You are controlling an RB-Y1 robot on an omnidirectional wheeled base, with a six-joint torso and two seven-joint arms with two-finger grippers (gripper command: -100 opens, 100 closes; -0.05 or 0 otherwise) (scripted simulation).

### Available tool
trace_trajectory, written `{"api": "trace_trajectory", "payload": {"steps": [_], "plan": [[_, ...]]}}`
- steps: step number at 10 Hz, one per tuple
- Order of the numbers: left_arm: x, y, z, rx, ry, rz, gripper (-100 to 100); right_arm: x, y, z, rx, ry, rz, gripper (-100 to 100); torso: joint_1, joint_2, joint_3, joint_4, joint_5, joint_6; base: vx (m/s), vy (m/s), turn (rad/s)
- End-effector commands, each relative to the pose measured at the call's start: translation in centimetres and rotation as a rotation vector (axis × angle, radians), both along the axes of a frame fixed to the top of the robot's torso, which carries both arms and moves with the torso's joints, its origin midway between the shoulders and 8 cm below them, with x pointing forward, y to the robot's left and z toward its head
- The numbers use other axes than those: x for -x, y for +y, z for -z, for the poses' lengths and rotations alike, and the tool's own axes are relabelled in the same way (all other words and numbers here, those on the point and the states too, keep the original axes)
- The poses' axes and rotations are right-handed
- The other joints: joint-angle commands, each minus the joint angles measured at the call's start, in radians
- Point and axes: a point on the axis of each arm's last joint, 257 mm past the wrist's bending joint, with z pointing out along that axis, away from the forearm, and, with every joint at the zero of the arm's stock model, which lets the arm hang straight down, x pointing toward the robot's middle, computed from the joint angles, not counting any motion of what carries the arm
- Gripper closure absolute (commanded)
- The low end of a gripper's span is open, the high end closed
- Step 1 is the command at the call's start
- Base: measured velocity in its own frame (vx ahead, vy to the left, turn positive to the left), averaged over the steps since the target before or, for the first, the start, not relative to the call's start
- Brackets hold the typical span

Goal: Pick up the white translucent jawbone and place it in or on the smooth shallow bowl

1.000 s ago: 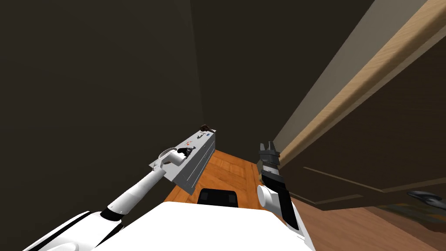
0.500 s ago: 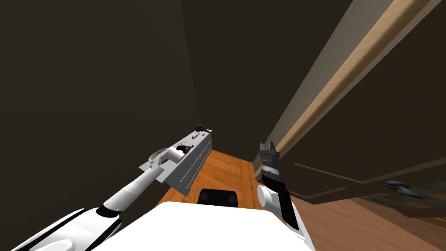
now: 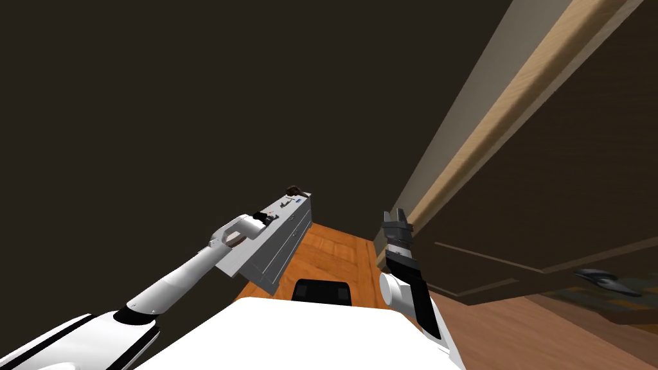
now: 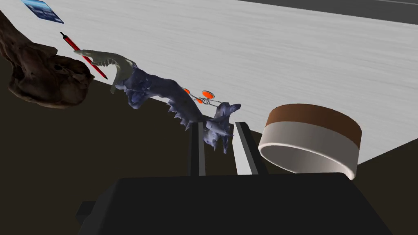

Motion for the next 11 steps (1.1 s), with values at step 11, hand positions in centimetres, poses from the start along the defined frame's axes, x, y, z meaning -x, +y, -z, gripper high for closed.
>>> {"api": "trace_trajectory", "payload": {"steps": [11], "plan": [[10.1, 13.2, -0.1, -0.005, 0.243, -0.289, 100, 0.0, 0.0, 0.0, 0.0, 0.0, 0.0, 0, 0.006, -0.002, -0.002, -0.001, 0.001, -0.003, 0.107, 0.119, 0.064]]}}
